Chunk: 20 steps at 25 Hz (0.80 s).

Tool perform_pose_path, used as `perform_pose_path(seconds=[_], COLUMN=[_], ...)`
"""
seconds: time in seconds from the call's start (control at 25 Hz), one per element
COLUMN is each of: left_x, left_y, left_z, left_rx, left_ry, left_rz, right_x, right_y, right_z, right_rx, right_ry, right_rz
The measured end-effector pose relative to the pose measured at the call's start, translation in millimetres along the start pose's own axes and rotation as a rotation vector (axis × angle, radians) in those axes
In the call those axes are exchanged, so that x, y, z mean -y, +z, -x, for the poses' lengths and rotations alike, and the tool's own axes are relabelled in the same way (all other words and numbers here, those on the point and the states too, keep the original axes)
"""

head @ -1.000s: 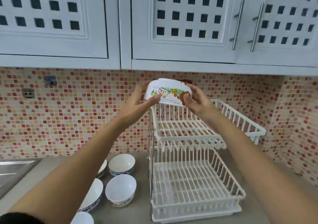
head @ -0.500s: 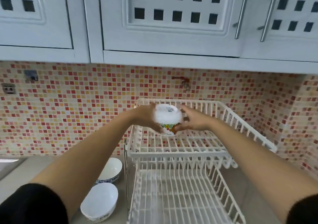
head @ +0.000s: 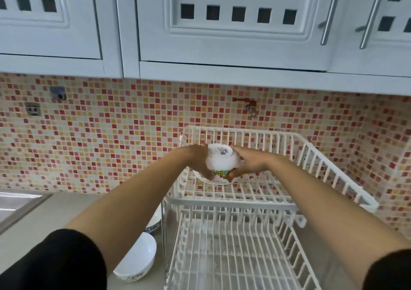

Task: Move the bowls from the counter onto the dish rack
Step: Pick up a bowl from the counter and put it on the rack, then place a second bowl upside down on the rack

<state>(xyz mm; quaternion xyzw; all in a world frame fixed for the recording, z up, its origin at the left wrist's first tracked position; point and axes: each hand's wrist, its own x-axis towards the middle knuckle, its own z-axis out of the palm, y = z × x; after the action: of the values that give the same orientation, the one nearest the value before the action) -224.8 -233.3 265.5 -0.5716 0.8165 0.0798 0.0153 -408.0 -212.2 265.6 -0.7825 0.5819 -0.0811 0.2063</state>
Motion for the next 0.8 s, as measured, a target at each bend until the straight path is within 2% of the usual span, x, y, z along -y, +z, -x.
perform_pose_path(seconds=[0.12, 0.24, 0.32, 0.4, 0.52, 0.64, 0.72, 0.8], left_x=[3.0, 23.6, 56.9, 100.9, 169.1, 232.7, 267.6, 291.1], left_y=[-13.2, -40.0, -50.7, -48.4, -21.8, 28.8, 77.7, 134.5], left_z=[14.3, 44.4, 66.8, 89.5, 127.4, 170.2, 193.8, 213.4], left_rx=[-0.055, -0.23, -0.346, -0.409, -0.393, -0.298, -0.215, -0.104], left_ry=[0.057, 0.094, 0.041, -0.061, -0.259, -0.435, -0.526, -0.617], left_rz=[0.013, 0.038, 0.042, 0.062, 0.105, 0.122, 0.122, 0.136], right_x=[16.7, 51.0, 88.2, 137.1, 209.4, 266.8, 283.2, 278.6], right_y=[-8.9, -17.2, -12.0, 4.4, 50.4, 122.3, 180.6, 246.9], right_z=[10.8, 13.0, 6.6, -4.3, -26.6, -46.0, -57.8, -70.8], right_rx=[0.027, -0.145, -0.29, -0.321, -0.275, -0.119, 0.03, 0.15], right_ry=[0.053, -0.021, -0.117, -0.222, -0.355, -0.414, -0.401, -0.302], right_rz=[0.121, 0.161, 0.106, 0.056, 0.037, 0.022, 0.02, 0.014])
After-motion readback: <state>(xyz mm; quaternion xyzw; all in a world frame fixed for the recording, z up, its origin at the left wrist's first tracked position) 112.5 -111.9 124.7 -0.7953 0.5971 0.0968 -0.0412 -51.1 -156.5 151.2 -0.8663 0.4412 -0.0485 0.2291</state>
